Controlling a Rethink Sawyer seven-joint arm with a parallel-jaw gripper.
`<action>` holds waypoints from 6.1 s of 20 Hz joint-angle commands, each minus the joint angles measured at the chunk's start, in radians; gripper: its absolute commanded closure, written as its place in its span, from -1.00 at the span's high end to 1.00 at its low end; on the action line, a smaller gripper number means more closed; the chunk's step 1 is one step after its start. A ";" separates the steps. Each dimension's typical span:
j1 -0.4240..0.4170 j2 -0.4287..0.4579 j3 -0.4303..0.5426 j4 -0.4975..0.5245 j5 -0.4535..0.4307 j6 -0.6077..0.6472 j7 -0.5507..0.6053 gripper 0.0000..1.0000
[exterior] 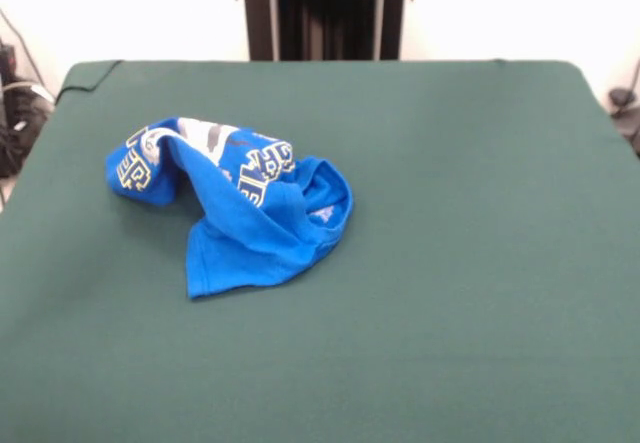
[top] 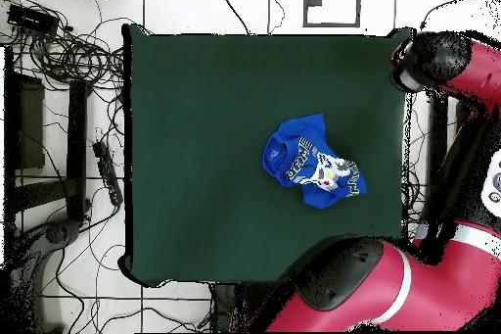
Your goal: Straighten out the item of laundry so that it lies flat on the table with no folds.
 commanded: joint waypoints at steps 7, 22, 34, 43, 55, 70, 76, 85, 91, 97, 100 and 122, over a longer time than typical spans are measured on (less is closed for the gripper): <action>0.039 0.070 0.149 -0.114 0.115 0.716 -0.111 1.00; 0.023 0.121 0.200 -0.064 0.186 0.804 -0.080 1.00; 0.016 0.146 0.186 0.064 0.286 0.575 -0.062 1.00; 0.009 0.184 0.191 0.152 0.349 0.437 -0.069 1.00; -0.007 0.276 0.238 0.103 0.444 0.735 -0.096 1.00; -0.009 0.356 0.256 -0.047 0.386 0.844 -0.158 1.00; -0.014 0.379 0.234 -0.064 0.363 0.697 -0.166 1.00; -0.022 0.338 0.169 -0.071 0.322 0.553 -0.123 1.00; -0.070 0.265 0.121 0.031 0.315 0.570 -0.197 1.00; -0.115 0.243 0.105 0.063 0.280 0.580 -0.268 1.00; -0.139 0.226 0.105 0.068 0.251 0.628 -0.319 1.00; -0.199 0.303 0.193 0.138 0.206 0.673 -0.418 1.00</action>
